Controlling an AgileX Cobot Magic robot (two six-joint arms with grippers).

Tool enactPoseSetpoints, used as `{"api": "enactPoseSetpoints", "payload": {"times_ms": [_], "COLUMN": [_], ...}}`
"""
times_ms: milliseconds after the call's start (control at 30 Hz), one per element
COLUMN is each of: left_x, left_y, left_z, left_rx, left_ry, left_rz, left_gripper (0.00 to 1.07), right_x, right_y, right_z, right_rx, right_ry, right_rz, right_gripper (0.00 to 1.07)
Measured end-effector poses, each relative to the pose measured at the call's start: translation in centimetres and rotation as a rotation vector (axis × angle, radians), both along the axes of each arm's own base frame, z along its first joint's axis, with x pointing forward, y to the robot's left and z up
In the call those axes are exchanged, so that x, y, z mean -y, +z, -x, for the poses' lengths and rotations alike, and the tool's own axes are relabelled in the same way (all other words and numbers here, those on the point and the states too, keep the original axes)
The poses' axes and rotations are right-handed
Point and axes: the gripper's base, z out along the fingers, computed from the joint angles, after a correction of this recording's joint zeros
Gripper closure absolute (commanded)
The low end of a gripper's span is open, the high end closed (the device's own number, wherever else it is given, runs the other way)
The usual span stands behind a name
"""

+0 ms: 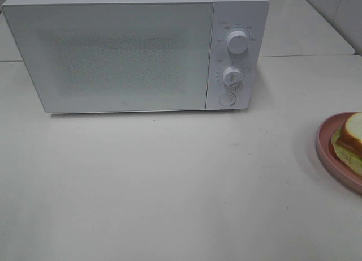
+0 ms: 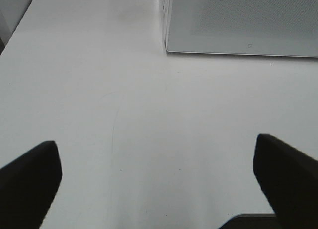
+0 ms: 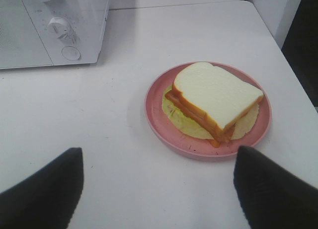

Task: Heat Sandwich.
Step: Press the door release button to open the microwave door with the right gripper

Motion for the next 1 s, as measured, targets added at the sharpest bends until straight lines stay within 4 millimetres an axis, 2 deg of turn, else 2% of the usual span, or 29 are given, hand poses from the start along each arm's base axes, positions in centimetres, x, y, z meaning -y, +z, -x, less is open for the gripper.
{"api": "enactPoseSetpoints", "payload": {"times_ms": [567, 733, 900, 1000], "left_x": [0.0, 0.0, 0.0, 0.0], "left_y": [0.0, 0.0, 0.0, 0.0], "left_z": [0.0, 0.0, 0.0, 0.0], "left_rx": [0.000, 0.000, 0.000, 0.001], "left_ry": [0.000, 0.000, 0.000, 0.000], "left_rz": [0.000, 0.000, 0.000, 0.000], "left_gripper": [0.09, 0.09, 0.09, 0.09], "right_x": [0.0, 0.0, -0.1, -0.2], "right_y": [0.0, 0.9, 1.6, 2.1], "right_z": [0.0, 0.0, -1.1, -2.5], "right_rx": [0.002, 0.057, 0.062, 0.064], "right_ry": [0.000, 0.002, 0.005, 0.009], "right_rz": [0.000, -0.001, 0.001, 0.003], "right_gripper": [0.32, 0.32, 0.32, 0.32]}}
